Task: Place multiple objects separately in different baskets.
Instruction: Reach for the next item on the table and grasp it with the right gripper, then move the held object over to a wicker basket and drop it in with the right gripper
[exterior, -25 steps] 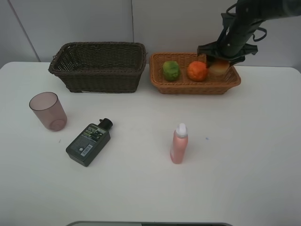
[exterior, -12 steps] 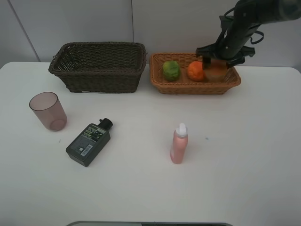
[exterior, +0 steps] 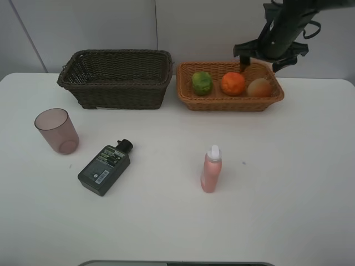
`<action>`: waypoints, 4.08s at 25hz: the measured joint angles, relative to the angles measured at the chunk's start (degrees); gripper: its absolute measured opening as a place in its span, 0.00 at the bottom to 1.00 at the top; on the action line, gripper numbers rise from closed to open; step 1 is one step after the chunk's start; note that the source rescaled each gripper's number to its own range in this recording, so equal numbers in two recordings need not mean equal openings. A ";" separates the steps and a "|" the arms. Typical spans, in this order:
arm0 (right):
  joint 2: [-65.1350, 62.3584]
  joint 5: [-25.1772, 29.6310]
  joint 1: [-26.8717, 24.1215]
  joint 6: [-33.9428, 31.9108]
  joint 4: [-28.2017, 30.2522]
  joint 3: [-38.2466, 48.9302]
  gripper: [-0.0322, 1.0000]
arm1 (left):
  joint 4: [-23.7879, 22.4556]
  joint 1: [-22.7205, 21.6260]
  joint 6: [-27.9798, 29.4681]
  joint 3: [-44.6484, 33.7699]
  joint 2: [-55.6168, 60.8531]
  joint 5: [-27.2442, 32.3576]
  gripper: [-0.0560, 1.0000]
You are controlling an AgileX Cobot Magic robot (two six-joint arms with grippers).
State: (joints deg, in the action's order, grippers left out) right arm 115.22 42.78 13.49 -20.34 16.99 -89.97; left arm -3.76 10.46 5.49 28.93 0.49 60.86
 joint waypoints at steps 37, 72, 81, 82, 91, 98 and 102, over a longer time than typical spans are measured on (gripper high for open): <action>-16.83 14.69 30.00 -18.74 -8.94 20.96 0.98 | 0.00 0.00 0.00 0.00 0.00 0.00 0.96; -6.78 4.47 29.45 -24.03 -10.26 28.46 0.05 | 0.00 0.00 0.00 0.00 0.00 0.00 0.96; -6.78 4.62 29.45 -24.03 -10.31 28.46 0.05 | 0.00 0.00 0.00 0.00 0.00 0.00 0.96; -6.78 4.62 29.45 -24.03 -10.31 28.46 0.05 | 0.00 0.00 0.00 0.00 0.00 0.00 0.96; -6.78 4.62 29.45 -24.03 -10.31 28.46 0.05 | 0.00 0.00 0.00 0.00 0.00 0.00 0.96; -6.78 5.72 29.45 -23.28 -10.46 27.66 0.05 | 0.00 0.00 0.00 0.00 0.00 0.00 0.96; -7.92 11.61 29.45 -17.02 -10.58 22.97 0.05 | 0.00 0.00 0.00 0.00 0.00 0.00 0.96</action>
State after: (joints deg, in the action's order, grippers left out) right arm 107.30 54.39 42.94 -37.36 6.40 -67.00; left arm -3.76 10.46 5.49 28.93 0.49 60.86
